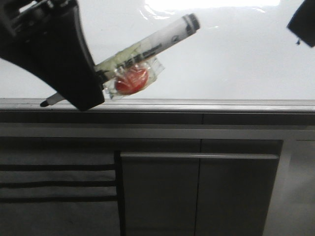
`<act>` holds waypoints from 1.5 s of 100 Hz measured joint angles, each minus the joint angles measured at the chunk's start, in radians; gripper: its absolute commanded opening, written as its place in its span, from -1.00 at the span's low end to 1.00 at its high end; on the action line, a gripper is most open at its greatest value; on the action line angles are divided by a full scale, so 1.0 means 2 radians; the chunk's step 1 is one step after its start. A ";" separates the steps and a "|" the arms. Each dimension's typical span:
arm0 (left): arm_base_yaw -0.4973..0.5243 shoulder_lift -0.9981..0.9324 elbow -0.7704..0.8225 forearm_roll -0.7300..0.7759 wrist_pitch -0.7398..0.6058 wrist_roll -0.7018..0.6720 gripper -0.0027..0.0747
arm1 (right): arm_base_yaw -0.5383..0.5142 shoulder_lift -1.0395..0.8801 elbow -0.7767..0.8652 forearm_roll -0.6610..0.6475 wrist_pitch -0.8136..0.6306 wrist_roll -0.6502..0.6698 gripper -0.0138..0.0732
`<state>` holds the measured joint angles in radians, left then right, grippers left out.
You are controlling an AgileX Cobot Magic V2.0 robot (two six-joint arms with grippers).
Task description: Write number 0 on whiteboard
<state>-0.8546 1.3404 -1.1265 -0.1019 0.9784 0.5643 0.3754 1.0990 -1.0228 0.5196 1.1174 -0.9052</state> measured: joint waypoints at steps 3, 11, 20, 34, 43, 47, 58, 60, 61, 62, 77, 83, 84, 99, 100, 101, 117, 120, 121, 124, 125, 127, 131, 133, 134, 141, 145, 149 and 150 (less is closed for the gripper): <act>-0.004 0.002 -0.007 0.000 0.005 0.003 -0.98 | 0.024 0.008 -0.009 -0.011 0.000 -0.002 -0.02; -0.010 0.007 -0.025 0.001 0.020 0.009 -0.98 | 0.068 0.030 -0.028 -0.028 -0.002 -0.002 -0.02; -0.012 0.011 -0.033 0.005 0.027 0.012 -0.98 | 0.103 0.048 -0.050 -0.033 -0.011 -0.002 -0.02; -0.012 0.014 -0.035 0.011 0.030 0.021 -0.98 | 0.134 0.075 -0.071 -0.034 -0.037 -0.013 -0.02; -0.012 0.014 -0.035 0.012 0.030 0.025 -0.98 | 0.146 0.094 -0.082 -0.034 -0.045 -0.021 -0.02; -0.012 0.014 -0.035 0.013 0.030 0.025 -0.98 | 0.149 0.102 -0.085 -0.032 -0.049 -0.022 -0.02; -0.012 0.014 -0.035 0.015 0.030 0.026 -0.98 | 0.152 0.113 -0.089 -0.027 -0.058 -0.023 -0.02; -0.012 0.014 -0.035 0.015 0.030 0.026 -0.98 | 0.152 0.114 -0.089 -0.026 -0.059 -0.024 -0.02; -0.012 0.014 -0.035 0.015 0.030 0.026 -0.98 | 0.152 0.113 -0.089 -0.025 -0.060 -0.024 -0.02; -0.012 0.014 -0.035 0.015 0.030 0.026 -0.98 | 0.152 0.113 -0.089 -0.025 -0.061 -0.024 -0.02; -0.012 0.014 -0.035 0.016 0.021 0.028 -0.98 | 0.152 0.120 -0.089 -0.014 -0.066 -0.035 -0.02; -0.012 0.014 -0.035 0.017 0.018 0.032 -0.98 | 0.152 0.121 -0.089 -0.012 -0.066 -0.039 -0.02; -0.012 0.014 -0.035 0.017 0.017 0.032 -0.98 | 0.152 0.121 -0.089 -0.011 -0.066 -0.040 -0.02; -0.012 0.014 -0.035 0.017 0.010 0.035 -0.98 | 0.152 0.121 -0.090 -0.009 -0.064 -0.045 -0.02; -0.012 0.014 -0.035 0.017 0.008 0.035 -0.98 | 0.152 0.121 -0.090 -0.009 -0.064 -0.045 -0.02; -0.012 0.014 -0.035 0.017 0.009 0.035 -0.98 | 0.151 0.121 -0.090 -0.009 -0.062 -0.045 -0.02; -0.012 0.014 -0.035 0.017 0.004 0.037 -0.98 | 0.149 0.121 -0.090 -0.009 -0.057 -0.046 -0.18; -0.012 0.014 -0.035 0.017 0.004 0.037 -0.98 | 0.149 0.121 -0.090 -0.009 -0.057 -0.046 -0.26; -0.012 0.014 -0.035 0.017 0.004 0.037 -0.98 | 0.149 0.121 -0.090 -0.009 -0.057 -0.047 -0.30; -0.012 0.014 -0.035 0.017 0.004 0.038 -0.98 | 0.149 0.121 -0.090 -0.009 -0.057 -0.047 -0.38; -0.012 0.014 -0.035 0.017 0.004 0.038 -0.98 | 0.149 0.121 -0.090 -0.009 -0.057 -0.047 -0.40; -0.012 0.014 -0.035 0.017 0.004 0.038 -0.98 | 0.149 0.121 -0.090 -0.009 -0.057 -0.047 -0.47; -0.012 0.014 -0.035 0.017 0.006 0.039 -0.98 | 0.147 0.121 -0.090 -0.010 -0.057 -0.047 -0.58; -0.013 0.014 -0.035 0.017 0.006 0.040 -0.98 | 0.147 0.121 -0.090 -0.011 -0.057 -0.047 -0.63; -0.013 0.014 -0.035 0.017 0.006 0.040 -0.98 | 0.147 0.121 -0.090 -0.011 -0.057 -0.047 -0.66; -0.013 0.014 -0.035 0.019 0.006 0.048 -0.98 | 0.147 0.121 -0.090 -0.011 -0.054 -0.051 -0.75; -0.013 0.014 -0.035 0.021 0.006 0.050 -0.98 | 0.147 0.121 -0.090 -0.011 -0.054 -0.053 -0.78; -0.013 0.014 -0.035 0.021 0.006 0.050 -0.97 | 0.147 0.121 -0.090 -0.011 -0.054 -0.054 -0.79; -0.013 0.014 -0.035 0.021 0.006 0.050 -0.96 | 0.147 0.121 -0.090 -0.011 -0.054 -0.054 -0.79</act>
<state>-0.8809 1.3675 -1.1968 -0.0608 0.9911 0.6639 0.6693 1.3409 -1.2022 0.4983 1.0092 -1.0133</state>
